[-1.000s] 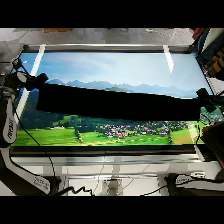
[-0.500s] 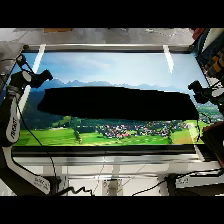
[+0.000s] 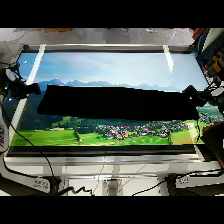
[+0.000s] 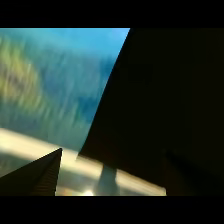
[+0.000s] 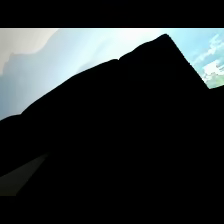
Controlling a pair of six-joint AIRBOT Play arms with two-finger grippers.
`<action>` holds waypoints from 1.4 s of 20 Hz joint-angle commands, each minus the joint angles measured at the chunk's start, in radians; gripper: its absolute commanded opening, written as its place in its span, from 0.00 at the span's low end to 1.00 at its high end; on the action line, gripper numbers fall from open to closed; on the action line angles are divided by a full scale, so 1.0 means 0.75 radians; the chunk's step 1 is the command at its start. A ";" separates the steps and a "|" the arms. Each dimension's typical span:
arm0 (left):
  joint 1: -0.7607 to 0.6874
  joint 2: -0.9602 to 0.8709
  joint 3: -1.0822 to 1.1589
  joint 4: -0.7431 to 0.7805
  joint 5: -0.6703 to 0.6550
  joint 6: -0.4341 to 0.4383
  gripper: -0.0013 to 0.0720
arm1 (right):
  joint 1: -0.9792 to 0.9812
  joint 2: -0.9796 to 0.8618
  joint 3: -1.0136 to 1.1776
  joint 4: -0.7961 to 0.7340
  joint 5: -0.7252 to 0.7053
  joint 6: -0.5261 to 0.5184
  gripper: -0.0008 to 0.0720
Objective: Fold the clothes and pants, and hang the long-sleeved shirts on hangers.
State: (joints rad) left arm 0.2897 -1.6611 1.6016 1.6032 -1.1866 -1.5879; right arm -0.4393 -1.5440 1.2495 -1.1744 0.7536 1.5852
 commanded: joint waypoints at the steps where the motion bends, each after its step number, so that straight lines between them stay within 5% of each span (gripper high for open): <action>1: 0.041 0.142 -0.256 0.001 -0.075 0.048 0.94 | 0.001 0.001 0.002 -0.002 0.067 -0.083 0.95; 3: 0.057 0.247 -0.495 -0.032 0.060 0.049 0.90 | 0.001 0.001 0.002 -0.001 0.067 -0.083 0.95; 5: 0.072 0.329 -0.700 -0.161 0.268 0.047 0.69 | 0.001 0.001 0.002 -0.002 0.066 -0.083 0.95; 8: 0.112 0.346 -0.863 -0.597 0.632 0.013 0.69 | 0.001 0.001 0.002 -0.002 0.054 -0.083 0.95; 9: 0.122 0.328 -0.883 -0.720 0.727 -0.013 0.71 | 0.001 0.001 0.002 -0.001 0.053 -0.083 0.95; 11: 0.131 0.262 -0.888 -0.895 0.800 -0.012 0.96 | 0.001 0.001 0.002 -0.002 0.053 -0.083 0.95; 12: 0.132 0.230 -0.888 -0.955 0.803 -0.012 0.99 | 0.001 0.001 0.002 -0.002 0.052 -0.083 0.95; 16: 0.132 0.125 -0.888 -1.003 0.827 -0.012 0.98 | 0.003 0.001 0.002 -0.001 0.052 -0.082 0.95; 22: 0.112 0.105 -0.834 -1.017 1.167 0.030 0.95 | 0.012 0.001 0.002 -0.003 0.074 -0.084 0.95; 28: 0.034 -0.042 -0.637 -1.012 1.139 0.035 0.95 | 0.123 0.001 0.002 -0.001 0.052 -0.155 0.95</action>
State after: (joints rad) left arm 0.3450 -1.6463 1.0611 0.8547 -0.3389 -1.5665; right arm -0.3836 -1.5440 1.2507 -1.1751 0.8051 1.4849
